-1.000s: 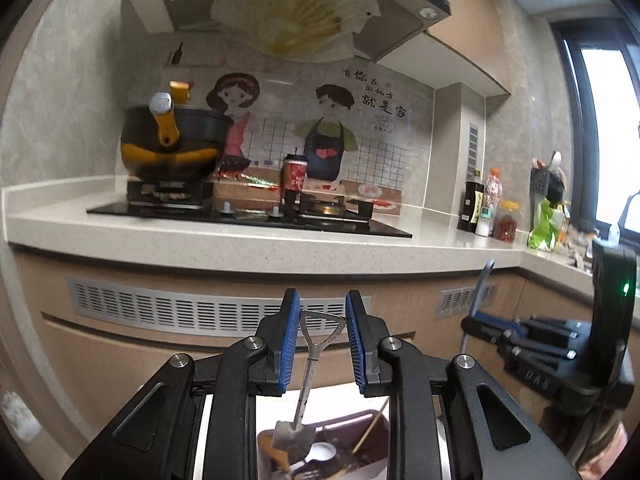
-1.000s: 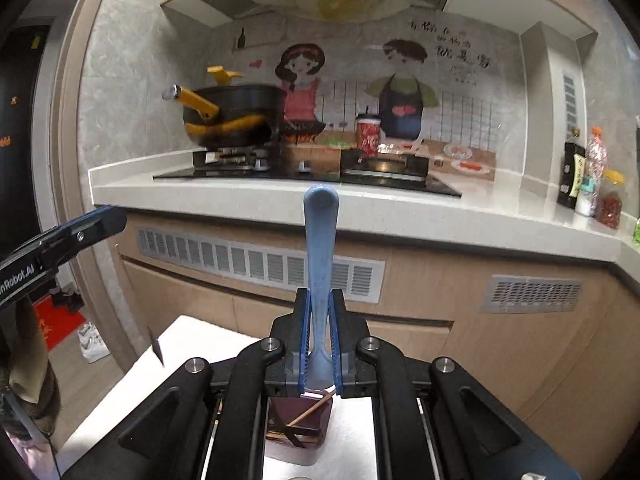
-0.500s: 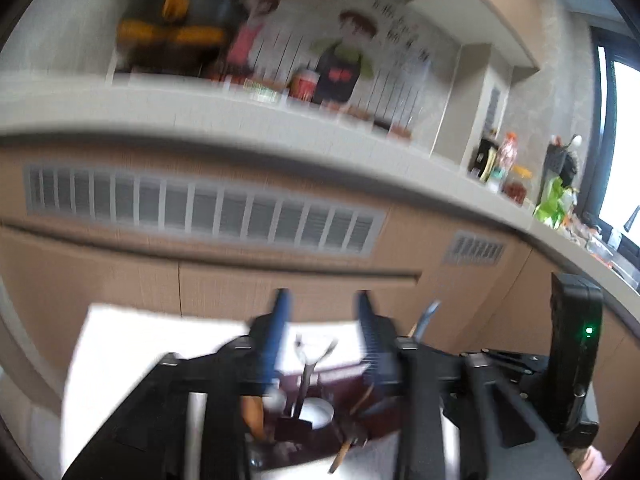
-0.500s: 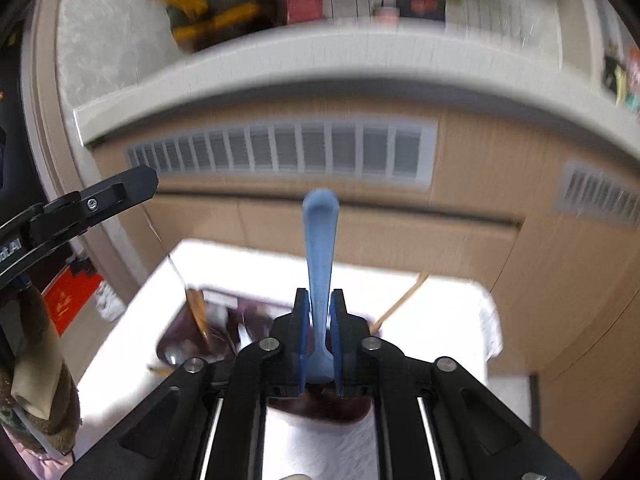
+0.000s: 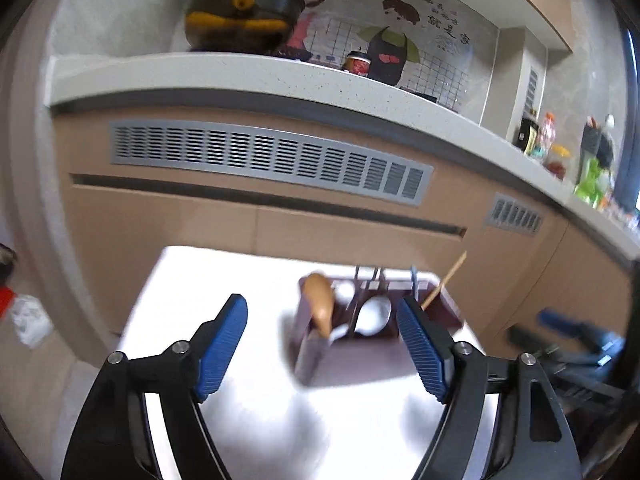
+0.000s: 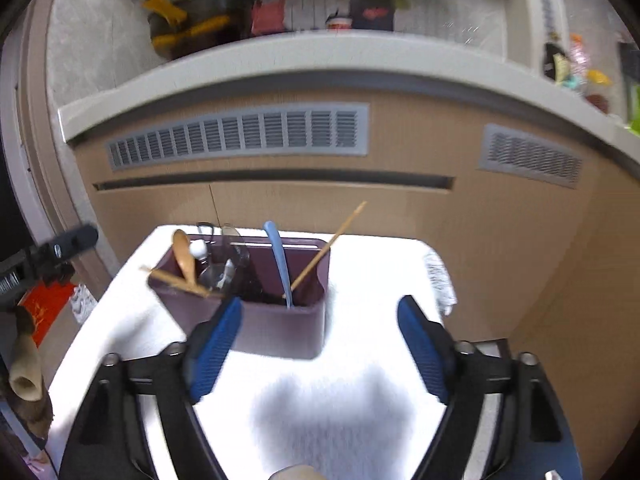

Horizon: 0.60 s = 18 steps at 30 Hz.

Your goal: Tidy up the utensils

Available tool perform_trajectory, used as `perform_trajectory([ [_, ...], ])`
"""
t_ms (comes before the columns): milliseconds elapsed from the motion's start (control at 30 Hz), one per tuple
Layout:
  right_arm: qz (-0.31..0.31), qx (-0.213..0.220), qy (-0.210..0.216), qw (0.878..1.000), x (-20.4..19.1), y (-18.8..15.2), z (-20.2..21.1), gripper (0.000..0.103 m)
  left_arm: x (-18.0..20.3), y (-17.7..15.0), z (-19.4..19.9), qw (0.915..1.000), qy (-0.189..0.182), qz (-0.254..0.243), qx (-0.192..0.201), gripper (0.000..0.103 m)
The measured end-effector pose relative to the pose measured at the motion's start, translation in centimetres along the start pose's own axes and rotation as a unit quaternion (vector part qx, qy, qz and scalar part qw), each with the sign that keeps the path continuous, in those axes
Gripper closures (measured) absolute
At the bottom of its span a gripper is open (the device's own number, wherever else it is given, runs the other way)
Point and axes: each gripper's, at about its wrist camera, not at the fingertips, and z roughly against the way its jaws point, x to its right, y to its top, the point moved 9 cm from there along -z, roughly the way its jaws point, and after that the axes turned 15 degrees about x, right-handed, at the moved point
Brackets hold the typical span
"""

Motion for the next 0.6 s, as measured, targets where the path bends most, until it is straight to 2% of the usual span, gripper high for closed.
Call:
perform_trajectory([
  [133,-0.021,0.020,-0.014,0.999,0.1,-1.5,5.3,0.000,-0.3,-3.2,5.1,0.9990,0.032,-0.030,0.001,0.015],
  [167,-0.027,0.021,-0.016,0.999,0.2,-1.9,5.9,0.000,-0.2,-4.2,6.3,0.9986,0.037,-0.038,-0.002,0.012],
  [233,-0.039,0.017,-0.026,0.999,0.3,-3.6,7.5,0.000,0.2,-5.7,8.2,0.9974,0.047,-0.055,-0.004,0.000],
  [333,-0.034,0.013,-0.043,0.998,0.2,-5.3,8.6,0.000,1.2,-7.4,10.8,0.9950,0.058,-0.081,0.005,0.000],
  [500,-0.029,0.015,-0.064,0.997,0.1,-7.9,10.7,0.000,1.8,-8.6,12.8,0.9928,0.087,-0.080,0.020,0.000],
  [600,-0.008,0.019,-0.063,0.998,-0.3,-8.2,11.4,0.000,2.5,-9.1,13.4,0.9926,0.079,-0.091,0.018,0.000],
])
